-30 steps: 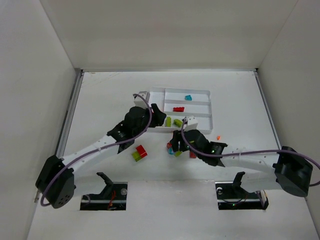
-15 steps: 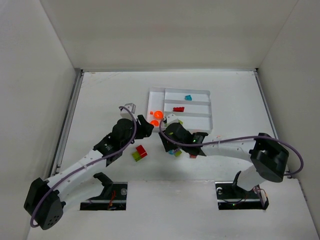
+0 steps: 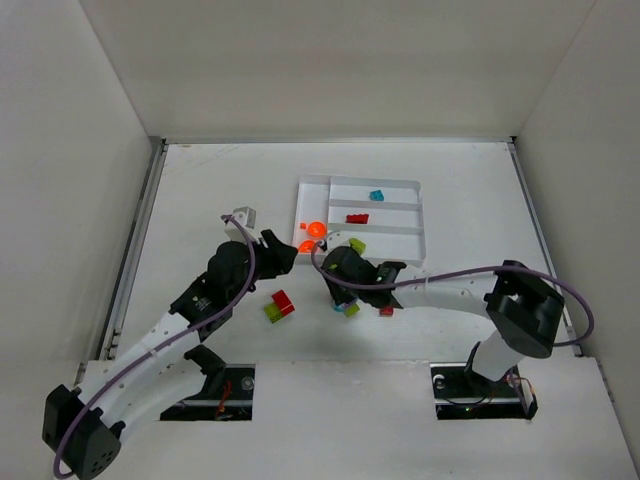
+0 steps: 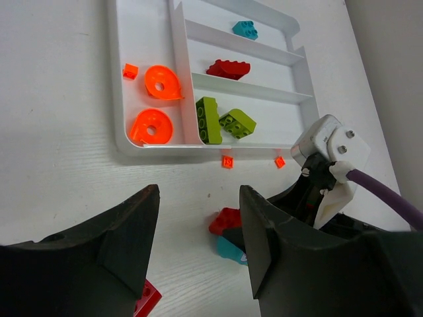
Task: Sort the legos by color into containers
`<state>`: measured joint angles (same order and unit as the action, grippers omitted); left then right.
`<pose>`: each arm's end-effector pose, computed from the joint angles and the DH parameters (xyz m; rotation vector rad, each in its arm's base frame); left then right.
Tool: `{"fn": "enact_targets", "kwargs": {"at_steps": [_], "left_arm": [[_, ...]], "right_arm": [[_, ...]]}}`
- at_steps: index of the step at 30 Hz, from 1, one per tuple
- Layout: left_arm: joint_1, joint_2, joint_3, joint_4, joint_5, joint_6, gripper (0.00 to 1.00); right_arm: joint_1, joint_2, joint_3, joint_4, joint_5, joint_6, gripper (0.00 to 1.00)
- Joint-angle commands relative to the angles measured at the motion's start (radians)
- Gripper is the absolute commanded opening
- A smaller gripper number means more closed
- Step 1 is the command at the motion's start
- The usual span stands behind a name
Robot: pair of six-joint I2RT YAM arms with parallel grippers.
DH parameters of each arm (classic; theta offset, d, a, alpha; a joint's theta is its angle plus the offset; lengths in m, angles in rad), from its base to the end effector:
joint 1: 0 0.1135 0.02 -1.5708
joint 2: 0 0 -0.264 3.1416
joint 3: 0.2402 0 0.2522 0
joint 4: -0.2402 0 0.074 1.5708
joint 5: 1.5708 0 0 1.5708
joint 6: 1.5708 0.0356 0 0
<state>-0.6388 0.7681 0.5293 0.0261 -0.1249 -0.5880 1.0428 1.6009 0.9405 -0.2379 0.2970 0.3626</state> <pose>0.1545 -0.1092 0.2742 -0.0462 1.8475 -0.7632 0.1730 0.2759 0.1900 -0.6910 2.3340 0.2716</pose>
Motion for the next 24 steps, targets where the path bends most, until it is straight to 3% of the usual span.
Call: {"fn": "enact_targets", "kwargs": {"at_steps": [1,5,11,16,24], "left_arm": [[-0.003,-0.038,-0.015,-0.009,-0.002,-0.001,0.48],[-0.008,-0.050,-0.012,-0.021,-0.002,-0.015,0.49],[-0.054,-0.053,0.008,0.029,-0.015,-0.044,0.51],[-0.159,-0.026,-0.020,0.161,-0.053,-0.045,0.56],[-0.330,0.054,-0.069,0.368,-0.148,-0.010,0.69]], "right_arm": [[0.004,0.014,0.041,-0.011,-0.013,0.009,0.31],[-0.017,-0.034,0.034,0.008,-0.004,0.033,0.24],[-0.112,-0.208,-0.031,0.126,-0.004,0.125,0.23],[-0.200,-0.320,-0.091,0.259,-0.061,0.251,0.23],[-0.267,-0.364,-0.118,0.321,-0.153,0.354,0.23]]}}
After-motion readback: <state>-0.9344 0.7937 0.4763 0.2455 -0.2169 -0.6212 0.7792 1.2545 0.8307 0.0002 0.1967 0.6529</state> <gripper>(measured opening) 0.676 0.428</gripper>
